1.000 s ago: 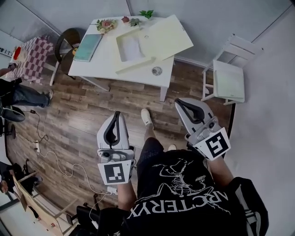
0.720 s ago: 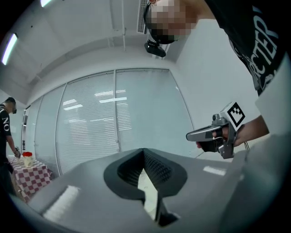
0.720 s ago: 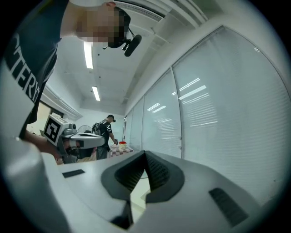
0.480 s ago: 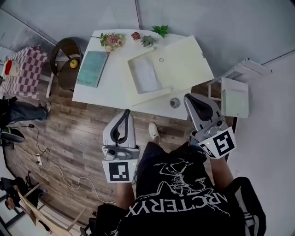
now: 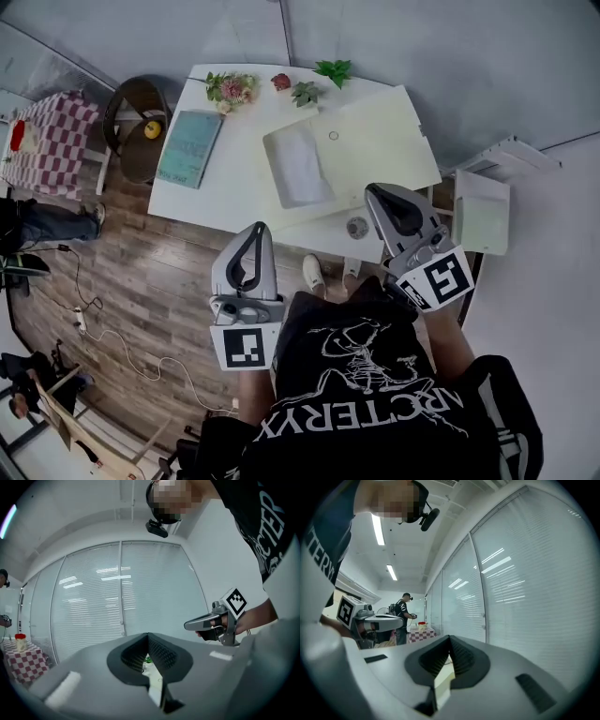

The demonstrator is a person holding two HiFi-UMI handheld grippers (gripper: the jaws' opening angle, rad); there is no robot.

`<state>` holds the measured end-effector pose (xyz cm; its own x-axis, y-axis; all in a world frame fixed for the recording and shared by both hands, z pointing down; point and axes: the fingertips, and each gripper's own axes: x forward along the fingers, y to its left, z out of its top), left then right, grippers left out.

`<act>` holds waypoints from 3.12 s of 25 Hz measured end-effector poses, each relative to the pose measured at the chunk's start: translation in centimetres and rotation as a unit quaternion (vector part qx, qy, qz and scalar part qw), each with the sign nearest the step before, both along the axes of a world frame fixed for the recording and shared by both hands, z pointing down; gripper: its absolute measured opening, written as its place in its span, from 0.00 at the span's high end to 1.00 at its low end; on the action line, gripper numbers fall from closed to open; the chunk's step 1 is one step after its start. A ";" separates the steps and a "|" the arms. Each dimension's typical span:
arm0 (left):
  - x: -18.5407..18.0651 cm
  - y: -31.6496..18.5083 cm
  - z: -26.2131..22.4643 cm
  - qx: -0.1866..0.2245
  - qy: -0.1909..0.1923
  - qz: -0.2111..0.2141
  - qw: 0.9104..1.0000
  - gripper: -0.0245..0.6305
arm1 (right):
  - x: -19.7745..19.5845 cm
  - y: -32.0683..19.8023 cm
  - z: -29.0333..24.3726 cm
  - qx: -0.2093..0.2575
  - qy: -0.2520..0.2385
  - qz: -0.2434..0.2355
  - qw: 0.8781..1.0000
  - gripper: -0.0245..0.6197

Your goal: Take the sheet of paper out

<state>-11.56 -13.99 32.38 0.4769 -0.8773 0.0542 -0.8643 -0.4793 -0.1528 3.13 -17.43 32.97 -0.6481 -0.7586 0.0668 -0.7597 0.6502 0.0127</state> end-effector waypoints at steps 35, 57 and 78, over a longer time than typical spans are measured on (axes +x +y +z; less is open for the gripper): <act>-6.7 4.1 2.3 -0.051 -0.022 -0.167 0.984 0.96 | -6.8 -15.0 35.7 -0.660 -0.295 -0.091 0.685 0.13; -6.6 4.2 3.2 -0.067 -0.025 -0.171 0.983 0.96 | -8.4 -14.6 40.3 -0.690 -0.172 -0.083 0.699 0.82; -2.1 0.8 0.9 -0.017 -0.019 -0.069 0.997 0.96 | 2.3 -8.0 15.4 -0.369 -0.159 -0.141 0.905 0.94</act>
<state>-13.68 -13.19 33.26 0.3480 -0.9321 0.1001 -0.9166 -0.3607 -0.1724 5.44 -25.38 48.38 -0.8845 -0.3851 0.2636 -0.4510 0.5603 -0.6948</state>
